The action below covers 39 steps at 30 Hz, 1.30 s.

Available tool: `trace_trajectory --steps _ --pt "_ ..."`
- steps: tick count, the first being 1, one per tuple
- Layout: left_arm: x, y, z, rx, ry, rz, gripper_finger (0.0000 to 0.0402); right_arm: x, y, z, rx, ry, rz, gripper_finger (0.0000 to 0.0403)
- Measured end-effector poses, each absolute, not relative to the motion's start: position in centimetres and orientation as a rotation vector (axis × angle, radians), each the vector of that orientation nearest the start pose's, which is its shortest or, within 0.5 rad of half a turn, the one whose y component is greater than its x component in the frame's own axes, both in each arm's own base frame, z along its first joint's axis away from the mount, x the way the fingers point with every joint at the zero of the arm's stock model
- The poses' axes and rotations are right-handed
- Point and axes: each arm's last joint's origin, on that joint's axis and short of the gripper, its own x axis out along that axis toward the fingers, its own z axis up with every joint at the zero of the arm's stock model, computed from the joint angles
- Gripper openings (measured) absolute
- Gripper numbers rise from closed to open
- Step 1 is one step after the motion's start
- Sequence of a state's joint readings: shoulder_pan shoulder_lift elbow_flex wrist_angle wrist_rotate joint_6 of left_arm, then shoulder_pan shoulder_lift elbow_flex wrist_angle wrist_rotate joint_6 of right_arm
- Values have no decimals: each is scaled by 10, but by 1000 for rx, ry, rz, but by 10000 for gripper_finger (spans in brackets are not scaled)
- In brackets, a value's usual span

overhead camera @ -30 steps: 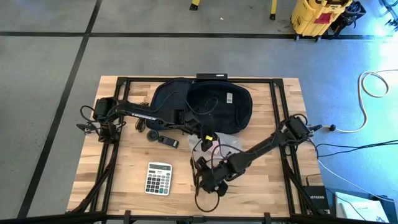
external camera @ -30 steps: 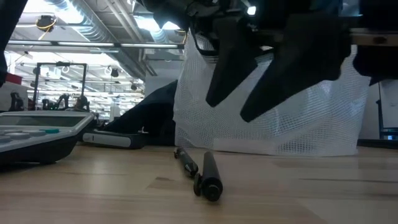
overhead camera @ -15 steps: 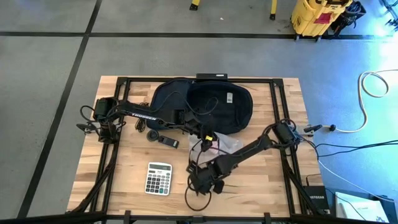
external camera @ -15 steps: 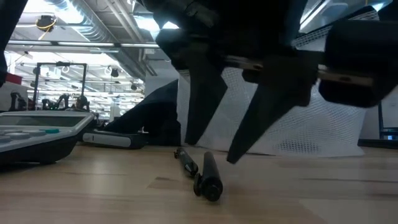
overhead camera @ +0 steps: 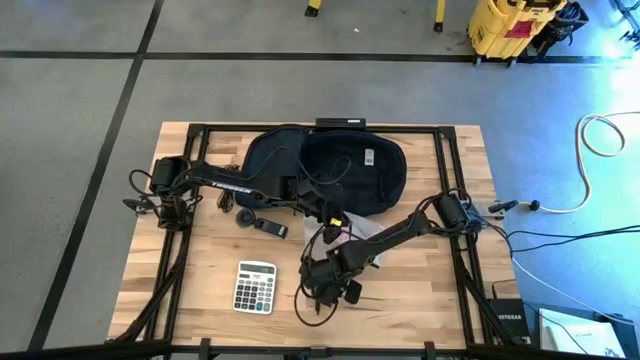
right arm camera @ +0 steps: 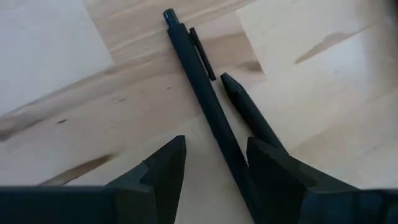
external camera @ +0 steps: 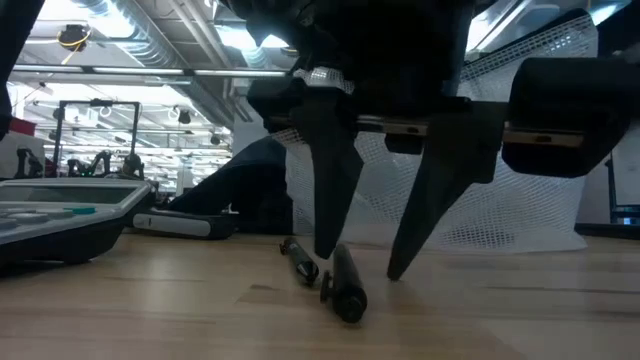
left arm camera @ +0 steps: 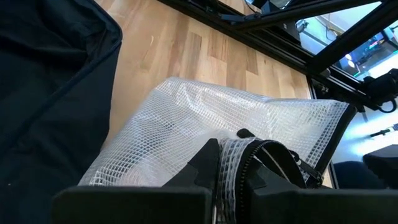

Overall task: Unpack backpack
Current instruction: Put the black pen into the transparent zip bag

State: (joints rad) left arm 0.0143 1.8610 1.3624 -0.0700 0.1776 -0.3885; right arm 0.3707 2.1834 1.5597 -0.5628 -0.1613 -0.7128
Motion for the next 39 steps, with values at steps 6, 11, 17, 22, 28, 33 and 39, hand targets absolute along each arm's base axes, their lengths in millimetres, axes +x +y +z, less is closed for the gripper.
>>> trace_trajectory --steps 6,11,17,22,28,33,39 --pt "421 1 240 -431 591 -42 0 405 167 135 -723 1017 904 114" --pt "421 2 240 -430 590 -38 0 398 180 134 -739 1048 887 84" --pt "421 2 240 -433 589 -34 0 391 189 134 -657 1105 841 78" --pt "421 2 240 -433 589 -33 0 386 194 134 -582 1165 798 78" --pt "421 2 240 -433 589 -34 0 380 203 134 -528 1201 767 78" --pt "421 2 240 -433 588 -34 0 378 207 134 -461 1231 718 72" --pt "421 2 240 -434 585 -34 0 377 209 136 -441 1244 703 34"
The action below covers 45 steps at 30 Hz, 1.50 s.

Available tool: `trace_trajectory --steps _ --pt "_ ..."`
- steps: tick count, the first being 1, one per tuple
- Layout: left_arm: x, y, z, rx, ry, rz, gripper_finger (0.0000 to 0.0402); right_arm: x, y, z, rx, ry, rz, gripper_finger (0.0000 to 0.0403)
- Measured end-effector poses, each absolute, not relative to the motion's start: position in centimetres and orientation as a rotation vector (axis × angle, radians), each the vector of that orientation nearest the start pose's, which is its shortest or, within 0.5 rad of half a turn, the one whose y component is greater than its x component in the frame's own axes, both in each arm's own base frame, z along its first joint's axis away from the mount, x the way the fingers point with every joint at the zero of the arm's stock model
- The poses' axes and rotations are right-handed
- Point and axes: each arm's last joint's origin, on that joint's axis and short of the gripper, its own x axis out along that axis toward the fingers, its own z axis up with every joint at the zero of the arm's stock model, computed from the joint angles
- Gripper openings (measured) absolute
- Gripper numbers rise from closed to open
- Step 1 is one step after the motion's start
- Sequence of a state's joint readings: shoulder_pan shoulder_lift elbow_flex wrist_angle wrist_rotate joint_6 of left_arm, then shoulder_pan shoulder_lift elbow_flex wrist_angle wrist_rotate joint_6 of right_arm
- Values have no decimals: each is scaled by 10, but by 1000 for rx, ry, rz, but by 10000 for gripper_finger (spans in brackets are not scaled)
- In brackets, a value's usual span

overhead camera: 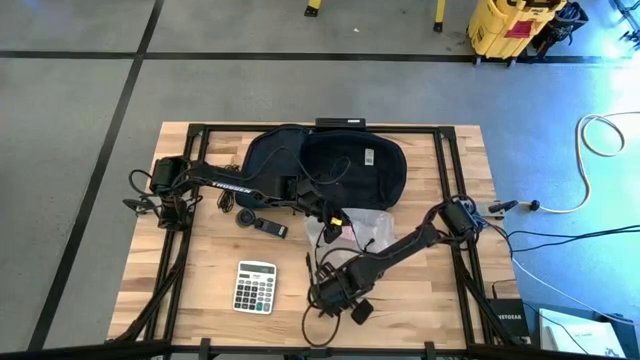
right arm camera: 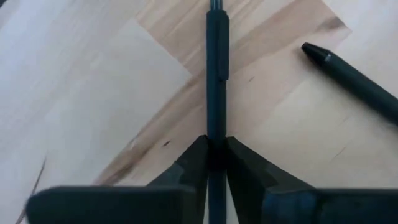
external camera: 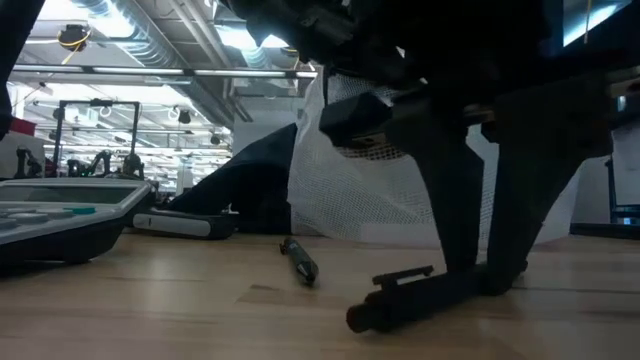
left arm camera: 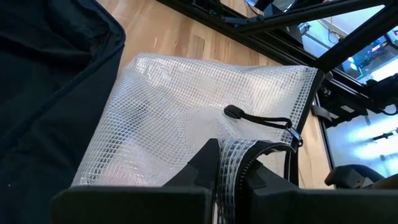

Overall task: Unpack backpack
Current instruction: Put the black pen into the transparent zip bag

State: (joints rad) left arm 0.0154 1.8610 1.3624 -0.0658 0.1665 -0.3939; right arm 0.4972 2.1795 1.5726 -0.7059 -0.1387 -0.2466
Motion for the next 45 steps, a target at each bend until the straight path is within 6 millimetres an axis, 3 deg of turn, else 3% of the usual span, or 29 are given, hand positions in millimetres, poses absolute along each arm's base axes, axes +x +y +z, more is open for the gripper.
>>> trace_trajectory --steps 9,20,27,36,45 --pt "421 2 241 -439 584 -33 0 371 221 138 -489 1244 659 19" --pt "421 1 241 -441 582 -40 0 355 240 149 -413 1269 609 17" --pt "421 1 241 -445 583 -41 0 340 253 178 -414 1189 536 17" --pt "421 1 241 -451 584 -37 0 306 267 236 -442 1014 376 17" --pt "421 0 241 -452 585 -38 0 284 261 300 -530 711 247 17"
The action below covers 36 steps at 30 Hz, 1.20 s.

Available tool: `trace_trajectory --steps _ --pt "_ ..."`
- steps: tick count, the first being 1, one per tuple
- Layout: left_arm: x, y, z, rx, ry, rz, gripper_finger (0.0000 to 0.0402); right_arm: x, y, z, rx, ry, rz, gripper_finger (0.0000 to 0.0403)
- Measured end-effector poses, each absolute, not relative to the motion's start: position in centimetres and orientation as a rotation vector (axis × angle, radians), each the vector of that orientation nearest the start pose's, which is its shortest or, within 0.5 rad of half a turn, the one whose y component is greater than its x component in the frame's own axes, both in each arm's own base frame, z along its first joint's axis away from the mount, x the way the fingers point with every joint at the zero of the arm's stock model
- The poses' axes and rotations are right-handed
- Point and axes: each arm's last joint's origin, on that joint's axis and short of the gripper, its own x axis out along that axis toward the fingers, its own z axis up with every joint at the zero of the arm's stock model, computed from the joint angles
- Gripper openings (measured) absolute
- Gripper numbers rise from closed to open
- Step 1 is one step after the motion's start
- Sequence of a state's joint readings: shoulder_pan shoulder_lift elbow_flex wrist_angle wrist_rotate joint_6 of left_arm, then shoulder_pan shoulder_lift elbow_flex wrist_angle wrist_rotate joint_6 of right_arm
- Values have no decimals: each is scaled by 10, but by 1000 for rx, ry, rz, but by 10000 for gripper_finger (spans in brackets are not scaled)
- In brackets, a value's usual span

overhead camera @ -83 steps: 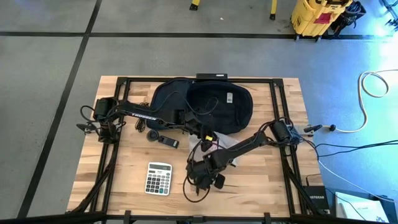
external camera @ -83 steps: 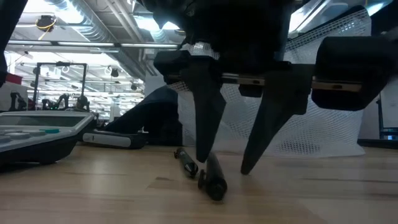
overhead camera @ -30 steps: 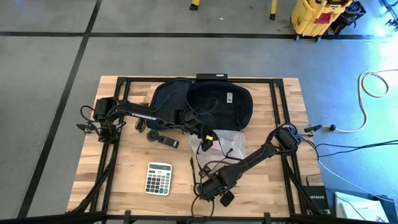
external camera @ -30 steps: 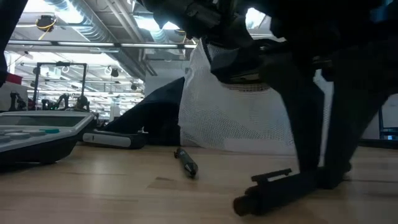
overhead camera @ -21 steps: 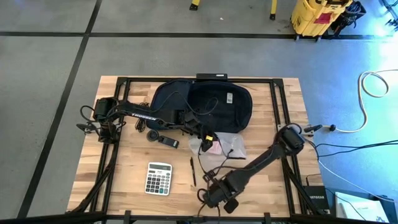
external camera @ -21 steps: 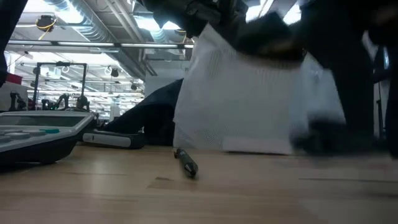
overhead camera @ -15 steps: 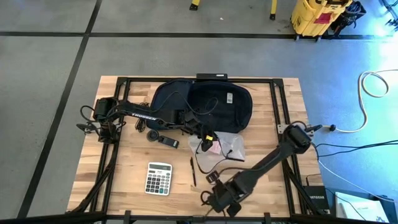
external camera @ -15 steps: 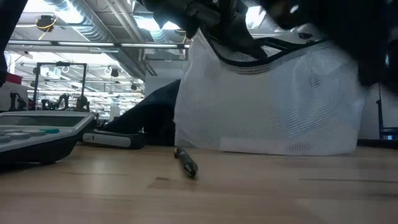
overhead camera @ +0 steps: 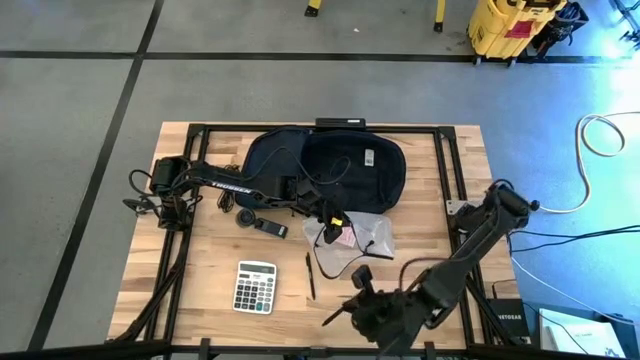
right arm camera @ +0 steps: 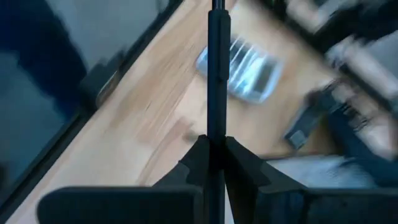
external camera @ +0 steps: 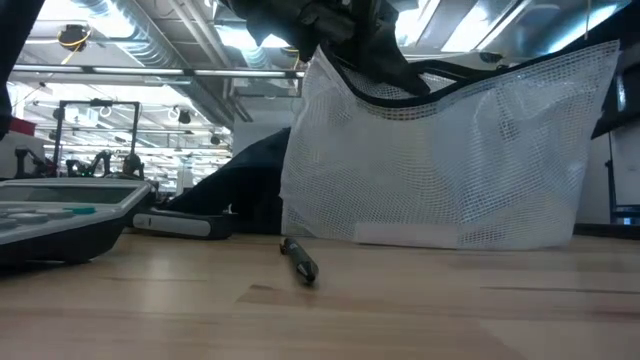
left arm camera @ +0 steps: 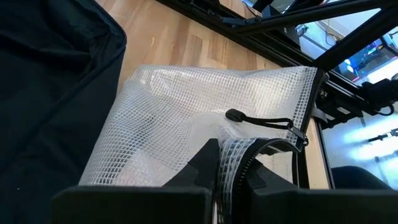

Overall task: Unpack backpack
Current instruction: Put the black pen into the transparent zip bag

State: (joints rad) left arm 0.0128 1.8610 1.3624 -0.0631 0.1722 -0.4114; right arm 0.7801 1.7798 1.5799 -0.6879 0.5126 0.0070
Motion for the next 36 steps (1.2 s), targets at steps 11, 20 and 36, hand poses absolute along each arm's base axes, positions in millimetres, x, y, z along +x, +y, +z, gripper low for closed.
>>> trace_trajectory --steps 11,20,36 --pt "421 -6 241 -445 588 -52 0 273 199 305 -496 436 213 17" --pt "421 -6 241 -438 577 -39 0 273 142 254 -340 329 252 17" --pt "422 -5 242 -437 566 -41 0 270 113 219 -303 396 68 65"
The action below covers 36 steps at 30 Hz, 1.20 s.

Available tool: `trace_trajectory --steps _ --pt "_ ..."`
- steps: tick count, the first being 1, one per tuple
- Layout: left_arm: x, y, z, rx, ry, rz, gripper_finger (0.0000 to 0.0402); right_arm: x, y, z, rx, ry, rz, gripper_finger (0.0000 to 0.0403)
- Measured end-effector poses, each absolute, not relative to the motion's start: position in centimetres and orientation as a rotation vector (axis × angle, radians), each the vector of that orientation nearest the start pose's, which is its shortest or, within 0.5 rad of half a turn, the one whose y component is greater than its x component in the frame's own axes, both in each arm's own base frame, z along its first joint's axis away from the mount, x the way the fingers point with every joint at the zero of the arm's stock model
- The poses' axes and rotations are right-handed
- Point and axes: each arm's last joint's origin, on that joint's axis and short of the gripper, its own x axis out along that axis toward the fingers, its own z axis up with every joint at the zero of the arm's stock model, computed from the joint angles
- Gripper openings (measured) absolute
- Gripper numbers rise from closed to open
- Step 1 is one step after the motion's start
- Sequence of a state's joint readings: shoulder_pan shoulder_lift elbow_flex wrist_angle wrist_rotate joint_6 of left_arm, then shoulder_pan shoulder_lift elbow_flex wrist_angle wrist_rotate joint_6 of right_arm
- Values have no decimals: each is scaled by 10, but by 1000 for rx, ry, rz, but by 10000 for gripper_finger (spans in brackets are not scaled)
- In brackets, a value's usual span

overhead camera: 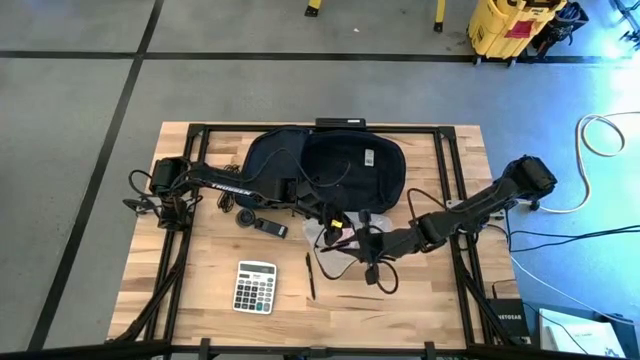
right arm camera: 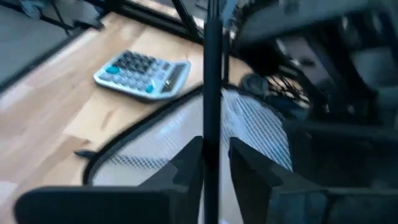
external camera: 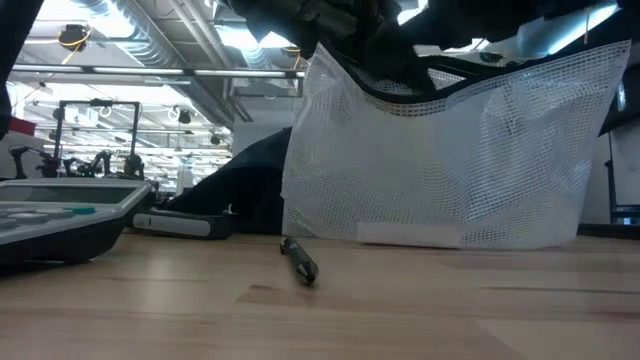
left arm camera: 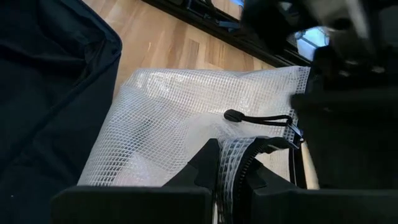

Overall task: Unpack backpack
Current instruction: Put the black pen into the transparent zip bag

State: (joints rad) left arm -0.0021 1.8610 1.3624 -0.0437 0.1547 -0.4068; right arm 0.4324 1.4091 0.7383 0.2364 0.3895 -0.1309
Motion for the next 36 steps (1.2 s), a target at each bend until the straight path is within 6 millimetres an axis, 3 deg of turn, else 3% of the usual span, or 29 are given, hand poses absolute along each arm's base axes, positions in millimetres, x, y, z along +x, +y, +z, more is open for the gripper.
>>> trace_trajectory --steps 6,12,20,24,30,36 --pt "422 -6 242 -432 564 -44 0 265 109 224 -279 408 41 107" --pt "422 -6 242 -437 566 -42 0 253 111 249 -202 320 79 129" --pt "422 -8 242 -432 566 -49 0 251 159 279 -159 211 272 174" --pt "422 -8 243 -433 565 -51 0 259 183 281 -179 246 310 215" --pt "422 -8 243 -436 562 -64 0 289 205 269 -196 369 327 275" --pt "422 -8 243 -434 565 -69 0 319 228 259 -276 532 405 285"
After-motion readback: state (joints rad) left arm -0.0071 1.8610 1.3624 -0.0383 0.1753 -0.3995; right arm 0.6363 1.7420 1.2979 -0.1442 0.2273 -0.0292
